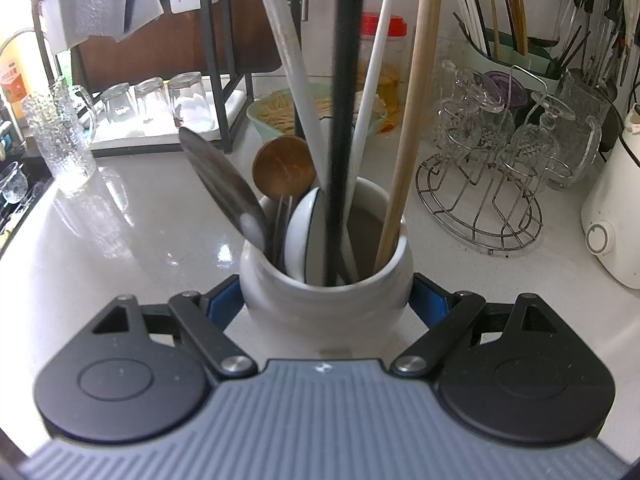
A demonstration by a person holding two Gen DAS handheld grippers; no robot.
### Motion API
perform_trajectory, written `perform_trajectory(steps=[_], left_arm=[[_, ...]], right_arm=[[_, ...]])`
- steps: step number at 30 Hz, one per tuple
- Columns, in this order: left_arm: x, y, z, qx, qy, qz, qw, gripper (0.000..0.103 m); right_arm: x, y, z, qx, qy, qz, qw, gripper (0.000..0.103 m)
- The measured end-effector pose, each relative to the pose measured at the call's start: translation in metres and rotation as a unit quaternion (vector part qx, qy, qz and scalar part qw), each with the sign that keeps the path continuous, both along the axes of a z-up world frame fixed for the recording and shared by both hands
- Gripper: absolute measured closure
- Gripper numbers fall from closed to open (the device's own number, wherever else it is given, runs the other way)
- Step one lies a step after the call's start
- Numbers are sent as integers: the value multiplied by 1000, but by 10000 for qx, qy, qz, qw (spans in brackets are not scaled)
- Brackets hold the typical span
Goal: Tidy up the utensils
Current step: 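Lower the black chopstick into the jar with the left gripper, then open the left gripper to release the black chopstick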
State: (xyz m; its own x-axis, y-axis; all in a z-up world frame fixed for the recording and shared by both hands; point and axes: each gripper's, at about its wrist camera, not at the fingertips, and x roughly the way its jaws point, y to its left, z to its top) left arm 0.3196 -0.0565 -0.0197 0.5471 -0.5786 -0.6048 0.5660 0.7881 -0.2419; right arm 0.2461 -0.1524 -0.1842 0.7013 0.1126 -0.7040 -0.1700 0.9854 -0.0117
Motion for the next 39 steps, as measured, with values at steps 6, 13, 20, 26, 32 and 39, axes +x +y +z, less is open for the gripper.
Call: perform_trajectory(steps=[6,13,20,26,32,39], left_arm=[[4,-3,-9,206,475,-146,9985,97],[9,-8,-13,346,851,-201,9956,97],[10,-13,-16,417,948,-213,9944,96],[8,-6,-9,321,884,-62,9955,65],[0,6,6,171,564,127,9982,35],[-15,19,17,218,399,760,9961,23]], right_arm=[[-1,0,0,13,-19,43,10000,13],[-1,-1,0,20,-33,98,9999,13],[1,-2,0,1,3,177,9998,13],[2,-1,1,8,52,187,9998,13],[4,0,1,28,127,140,9998,13],[-2,-4,13,226,-83,445,9987,0]])
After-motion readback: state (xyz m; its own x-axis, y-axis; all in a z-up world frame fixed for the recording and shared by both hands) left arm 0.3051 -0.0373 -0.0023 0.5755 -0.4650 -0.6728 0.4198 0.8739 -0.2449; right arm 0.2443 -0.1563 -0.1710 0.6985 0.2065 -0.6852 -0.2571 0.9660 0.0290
